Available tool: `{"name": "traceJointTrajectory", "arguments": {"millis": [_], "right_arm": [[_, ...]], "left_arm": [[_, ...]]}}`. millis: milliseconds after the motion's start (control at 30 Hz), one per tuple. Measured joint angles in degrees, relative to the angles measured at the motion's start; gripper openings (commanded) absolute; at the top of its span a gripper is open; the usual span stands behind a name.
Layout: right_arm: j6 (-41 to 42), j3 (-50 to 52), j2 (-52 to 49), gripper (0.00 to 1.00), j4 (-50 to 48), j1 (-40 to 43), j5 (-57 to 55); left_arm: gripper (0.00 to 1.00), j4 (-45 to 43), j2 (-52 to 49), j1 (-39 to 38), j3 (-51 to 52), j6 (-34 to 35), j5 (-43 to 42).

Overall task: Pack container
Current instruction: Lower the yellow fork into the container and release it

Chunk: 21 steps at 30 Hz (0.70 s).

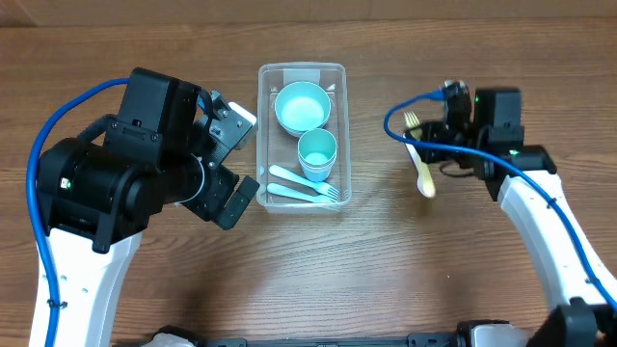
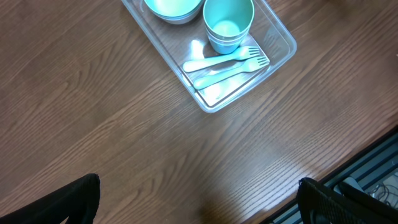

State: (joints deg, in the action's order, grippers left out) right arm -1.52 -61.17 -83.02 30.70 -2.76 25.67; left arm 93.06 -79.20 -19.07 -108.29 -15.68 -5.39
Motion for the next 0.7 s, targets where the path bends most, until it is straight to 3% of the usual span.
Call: {"name": "traceJointTrajectory", "arguments": {"millis": [133, 300, 533, 600, 633, 667, 700], "right_arm": [[-5.66, -4.02, 3.89, 0.04, -2.38, -12.83, 9.77], [-18.25, -4.09, 3.15, 0.04, -3.23, -28.81, 9.77], [-27.06, -4.07, -6.38, 0.07, -9.40, -32.70, 6.58], [-27.56, -4.09, -7.78, 0.19, -10.97, -32.70, 6.27], [-27.71, -4.09, -7.85, 0.32, -11.78, -32.70, 6.23], [-27.78, -4.09, -7.85, 0.55, -12.76, -32.70, 5.90], [-28.04, -4.09, -7.85, 0.66, -13.00, -32.70, 5.40]], "left_arm": [[1.00, 0.00, 0.00, 0.00, 0.00, 0.00, 0.00], [1.00, -0.02, 0.00, 0.00, 0.00, 0.00, 0.00], [1.00, 0.00, 0.00, 0.00, 0.00, 0.00, 0.00], [1.00, 0.00, 0.00, 0.00, 0.00, 0.00, 0.00], [1.00, -0.02, 0.00, 0.00, 0.00, 0.00, 0.00], [1.00, -0.02, 0.00, 0.00, 0.00, 0.00, 0.00], [1.00, -0.02, 0.00, 0.00, 0.00, 0.00, 0.00]]}}
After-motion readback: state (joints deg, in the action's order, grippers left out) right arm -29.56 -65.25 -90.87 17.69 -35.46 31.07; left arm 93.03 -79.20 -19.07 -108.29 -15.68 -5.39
